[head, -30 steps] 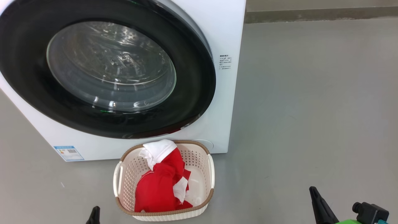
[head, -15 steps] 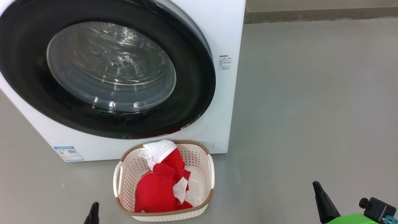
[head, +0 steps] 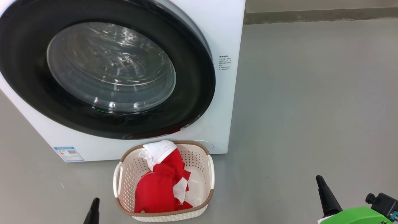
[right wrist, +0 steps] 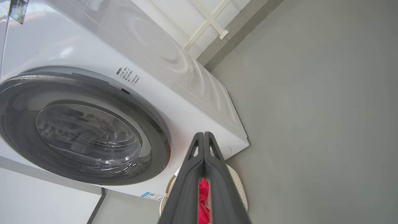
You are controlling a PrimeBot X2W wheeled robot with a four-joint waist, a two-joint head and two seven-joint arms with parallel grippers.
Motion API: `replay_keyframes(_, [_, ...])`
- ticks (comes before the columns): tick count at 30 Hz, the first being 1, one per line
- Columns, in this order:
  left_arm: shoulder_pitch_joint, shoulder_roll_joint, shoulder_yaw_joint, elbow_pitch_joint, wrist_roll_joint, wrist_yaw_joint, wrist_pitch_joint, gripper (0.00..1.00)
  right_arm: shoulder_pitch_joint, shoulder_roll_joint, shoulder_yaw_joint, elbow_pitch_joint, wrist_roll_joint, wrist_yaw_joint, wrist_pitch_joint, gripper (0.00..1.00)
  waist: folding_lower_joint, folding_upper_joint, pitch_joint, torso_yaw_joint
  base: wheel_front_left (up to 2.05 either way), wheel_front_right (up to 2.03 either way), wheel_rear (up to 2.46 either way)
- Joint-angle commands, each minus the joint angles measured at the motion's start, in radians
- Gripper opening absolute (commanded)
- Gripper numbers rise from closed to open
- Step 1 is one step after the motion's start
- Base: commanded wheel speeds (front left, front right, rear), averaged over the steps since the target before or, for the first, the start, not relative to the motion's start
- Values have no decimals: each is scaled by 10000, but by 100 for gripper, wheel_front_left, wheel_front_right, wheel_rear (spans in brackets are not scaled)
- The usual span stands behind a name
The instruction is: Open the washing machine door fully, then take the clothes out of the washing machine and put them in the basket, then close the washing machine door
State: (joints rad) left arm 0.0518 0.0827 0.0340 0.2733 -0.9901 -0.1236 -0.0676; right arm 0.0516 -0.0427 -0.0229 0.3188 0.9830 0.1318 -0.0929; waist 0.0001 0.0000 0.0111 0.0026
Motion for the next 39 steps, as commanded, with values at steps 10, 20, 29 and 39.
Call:
replay_keyframes(10, [-626,18,343,-241,-1118,-42,323,0,-609,-193,-45,-376,1149,-7,295,0,-1,0,-13,-4,0,0,0])
replay_keyframes(20, [-813,-48,432,-249,-2088,-48,610,0,-792,-215,-149,-449,2180,-8,585,0,-1,0,-26,-8,0,0,0])
replay_keyframes(29, [-982,-107,513,-257,-2968,-53,869,0,-959,-232,-248,-515,3110,-8,851,0,-1,0,-37,-12,0,0,0])
replay_keyframes(39, [-1169,-174,603,-266,-3944,-58,1158,0,-1145,-247,-362,-589,4141,-9,1149,0,-1,0,-50,-17,0,0,0])
